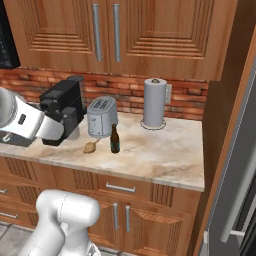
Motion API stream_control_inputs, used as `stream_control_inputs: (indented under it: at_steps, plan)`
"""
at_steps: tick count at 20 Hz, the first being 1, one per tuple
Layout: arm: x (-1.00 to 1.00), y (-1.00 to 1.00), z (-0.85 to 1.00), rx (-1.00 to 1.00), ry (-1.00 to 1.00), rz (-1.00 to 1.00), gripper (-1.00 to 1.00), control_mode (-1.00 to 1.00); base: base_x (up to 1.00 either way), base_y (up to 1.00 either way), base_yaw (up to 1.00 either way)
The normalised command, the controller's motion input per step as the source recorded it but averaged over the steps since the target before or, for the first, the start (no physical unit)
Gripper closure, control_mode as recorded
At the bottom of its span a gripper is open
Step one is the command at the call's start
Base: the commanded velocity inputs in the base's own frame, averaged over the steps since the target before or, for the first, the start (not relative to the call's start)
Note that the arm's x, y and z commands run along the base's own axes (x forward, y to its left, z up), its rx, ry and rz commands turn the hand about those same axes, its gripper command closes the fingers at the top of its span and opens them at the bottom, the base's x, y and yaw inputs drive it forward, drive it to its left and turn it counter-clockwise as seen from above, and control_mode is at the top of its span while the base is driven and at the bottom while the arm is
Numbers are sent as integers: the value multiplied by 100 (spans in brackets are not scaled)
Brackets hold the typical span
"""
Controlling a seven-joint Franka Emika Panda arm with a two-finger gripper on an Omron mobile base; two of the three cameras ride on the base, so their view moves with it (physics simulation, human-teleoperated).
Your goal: Place the beer and liquor on the top shelf of the fridge to keep them out of children's reach, and place the onion on lower shelves for easy access.
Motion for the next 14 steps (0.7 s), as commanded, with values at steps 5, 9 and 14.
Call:
stream_control_inputs:
  at_steps: [5,9,14]
  plan:
    - [50,1,-43,0,2,0,-100,-100,0,0,0]
    - [54,2,-47,0,1,0,-100,-100,0,0,0]
    - [51,1,-42,0,0,0,-100,-100,0,0,0]
